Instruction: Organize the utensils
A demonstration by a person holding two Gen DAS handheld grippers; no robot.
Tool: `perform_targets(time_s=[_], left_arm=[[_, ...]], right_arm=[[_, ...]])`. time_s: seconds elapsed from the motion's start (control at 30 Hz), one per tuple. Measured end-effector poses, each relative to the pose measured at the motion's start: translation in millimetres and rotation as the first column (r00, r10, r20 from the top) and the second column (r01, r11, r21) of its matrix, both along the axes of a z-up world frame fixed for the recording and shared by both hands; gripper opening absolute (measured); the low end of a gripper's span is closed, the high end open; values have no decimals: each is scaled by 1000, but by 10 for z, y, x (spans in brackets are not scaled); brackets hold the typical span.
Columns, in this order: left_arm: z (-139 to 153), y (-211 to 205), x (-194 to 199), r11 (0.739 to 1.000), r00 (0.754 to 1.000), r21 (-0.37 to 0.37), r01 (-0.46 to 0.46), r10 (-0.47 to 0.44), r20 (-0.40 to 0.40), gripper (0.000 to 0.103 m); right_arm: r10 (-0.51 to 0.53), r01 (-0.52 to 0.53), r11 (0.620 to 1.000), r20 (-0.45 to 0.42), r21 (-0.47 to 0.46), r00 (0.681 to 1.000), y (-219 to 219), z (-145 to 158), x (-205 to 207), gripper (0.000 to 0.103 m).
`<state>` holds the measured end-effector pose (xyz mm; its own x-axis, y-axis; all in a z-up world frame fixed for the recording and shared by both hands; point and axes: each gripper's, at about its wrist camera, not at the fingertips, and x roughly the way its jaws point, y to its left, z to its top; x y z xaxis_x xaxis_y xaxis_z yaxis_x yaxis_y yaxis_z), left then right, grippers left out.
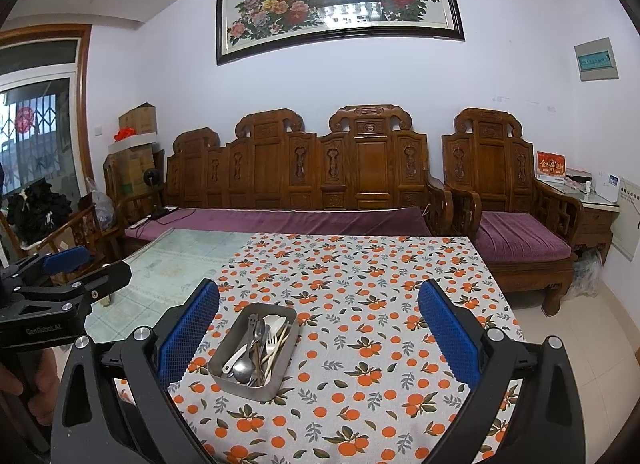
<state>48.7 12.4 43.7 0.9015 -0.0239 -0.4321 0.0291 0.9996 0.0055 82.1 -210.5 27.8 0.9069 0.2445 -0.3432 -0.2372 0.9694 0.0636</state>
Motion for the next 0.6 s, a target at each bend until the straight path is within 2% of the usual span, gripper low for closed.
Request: perform_targets(time_s=[0.6], left_arm=[[131,-48,-84,1000,1000,1,13,-13,27,95]], right_arm=[[1,-1,1000,-3,2,1000,12,-59,27,100]])
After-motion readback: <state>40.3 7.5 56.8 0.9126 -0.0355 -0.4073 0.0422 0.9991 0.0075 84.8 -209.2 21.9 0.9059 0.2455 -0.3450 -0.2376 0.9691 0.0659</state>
